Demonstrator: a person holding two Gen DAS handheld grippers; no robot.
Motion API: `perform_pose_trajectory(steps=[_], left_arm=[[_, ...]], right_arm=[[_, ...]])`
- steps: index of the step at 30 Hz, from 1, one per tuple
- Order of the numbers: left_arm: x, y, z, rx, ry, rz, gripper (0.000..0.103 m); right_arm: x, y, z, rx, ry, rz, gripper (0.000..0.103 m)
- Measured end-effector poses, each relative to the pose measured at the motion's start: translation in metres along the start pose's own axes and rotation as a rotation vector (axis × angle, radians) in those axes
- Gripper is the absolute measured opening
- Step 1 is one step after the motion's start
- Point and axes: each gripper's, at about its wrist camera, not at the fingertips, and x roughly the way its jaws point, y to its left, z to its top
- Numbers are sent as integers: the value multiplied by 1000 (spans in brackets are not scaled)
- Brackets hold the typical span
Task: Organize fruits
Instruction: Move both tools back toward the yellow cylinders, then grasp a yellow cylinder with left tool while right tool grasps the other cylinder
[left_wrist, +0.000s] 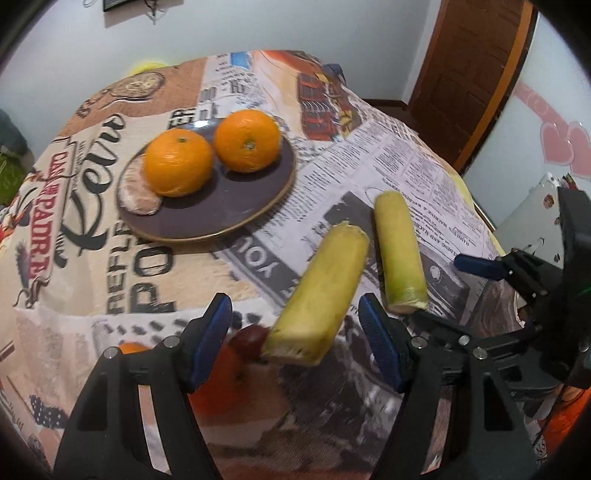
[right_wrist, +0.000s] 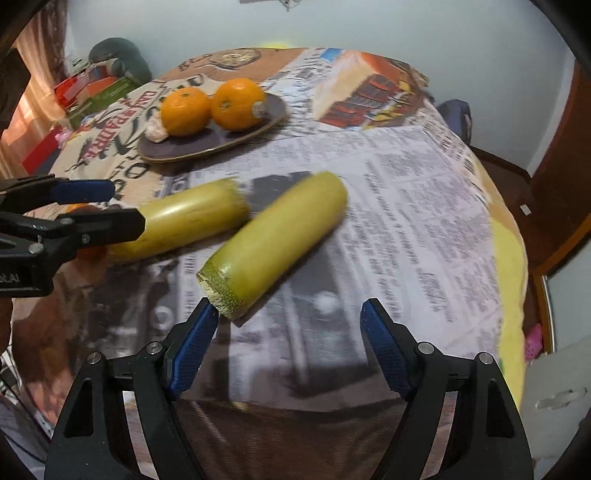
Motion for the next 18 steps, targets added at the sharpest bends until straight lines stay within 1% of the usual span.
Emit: perform_pose_trajectory(steps=[2,3,6,9,11,14,16,18], left_arm=[[9,-8,4,24,16,-6,67],[12,-11,5,34,22,-8,63],[26,-17,10,51,53,-19,54],[36,-20,13,60,64,-8,52],[40,-18,16,48,70,-28,52],[45,-12,21,11,80,-73,47],[46,-12,25,-2,78,-83,45],[47,-14,26,13,74,-79,43]], right_arm=[[0,-8,-1,18,2,-12,74],[0,-13,-1,30,4,-18,73],[-1,-24,-2,54,9,-27,73],[-5,-28,-2,56,3,-30,72],[-8,-28,-2,54,1,-25,72],[-11,-27,2,50,-10,-3,72],[-14,-26,6,55,-26,7,72],[-15,-25,10,59,-36,14,72]])
